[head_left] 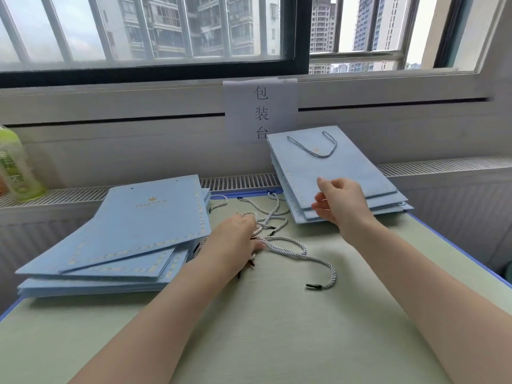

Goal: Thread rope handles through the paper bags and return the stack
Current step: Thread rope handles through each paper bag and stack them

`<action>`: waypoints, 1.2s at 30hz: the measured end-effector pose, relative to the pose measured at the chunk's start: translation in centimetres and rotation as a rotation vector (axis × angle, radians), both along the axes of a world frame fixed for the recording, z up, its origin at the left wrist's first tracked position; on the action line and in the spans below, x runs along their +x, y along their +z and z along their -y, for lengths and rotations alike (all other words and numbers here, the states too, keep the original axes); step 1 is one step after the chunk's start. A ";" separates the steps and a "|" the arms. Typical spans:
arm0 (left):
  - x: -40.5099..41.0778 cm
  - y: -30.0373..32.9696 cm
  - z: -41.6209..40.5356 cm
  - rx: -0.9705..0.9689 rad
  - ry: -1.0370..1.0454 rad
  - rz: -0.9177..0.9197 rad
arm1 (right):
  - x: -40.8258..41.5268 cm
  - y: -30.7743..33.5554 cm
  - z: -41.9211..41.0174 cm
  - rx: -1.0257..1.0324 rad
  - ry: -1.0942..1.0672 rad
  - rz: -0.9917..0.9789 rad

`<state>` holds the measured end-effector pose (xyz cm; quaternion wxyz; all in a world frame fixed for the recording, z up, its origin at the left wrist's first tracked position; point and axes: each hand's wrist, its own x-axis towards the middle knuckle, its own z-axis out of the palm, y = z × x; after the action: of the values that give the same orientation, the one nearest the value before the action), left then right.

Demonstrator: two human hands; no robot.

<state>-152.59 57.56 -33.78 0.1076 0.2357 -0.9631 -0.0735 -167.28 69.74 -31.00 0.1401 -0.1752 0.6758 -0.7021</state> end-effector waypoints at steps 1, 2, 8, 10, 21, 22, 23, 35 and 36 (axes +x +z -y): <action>-0.1 -0.1 -0.1 -0.024 0.000 -0.012 | 0.8 0.2 0.1 0.034 0.090 -0.041; 0.0 -0.2 -0.1 -0.042 -0.001 -0.033 | 1.6 0.2 0.3 0.076 0.199 -0.092; 0.0 0.8 -1.0 -0.121 0.016 -0.379 | 4.2 -1.6 1.6 0.353 0.549 -0.649; 0.2 1.1 -0.9 -0.135 0.017 -0.457 | 4.0 -1.4 1.6 0.293 0.487 -0.707; 1.7 1.6 2.4 -0.099 0.486 0.206 | 3.3 -0.7 1.2 0.165 0.121 -0.886; 1.7 1.4 2.6 -0.093 0.506 0.217 | 3.5 -0.5 1.2 0.089 0.129 -0.828; 1.6 1.5 2.6 -0.086 0.522 0.198 | 3.7 -0.3 1.1 0.017 0.141 -0.773; 2.0 4.2 0.5 -0.647 0.152 -0.544 | 2.8 -0.3 0.7 0.456 0.065 -0.875; 1.8 4.0 0.3 -0.648 0.085 -0.548 | 2.7 -0.4 0.6 0.634 0.072 -0.925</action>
<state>-150.74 57.27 -29.81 0.4309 0.2009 -0.8617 0.1773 -164.60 69.17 -31.39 -0.1012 -0.4370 0.8385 -0.3095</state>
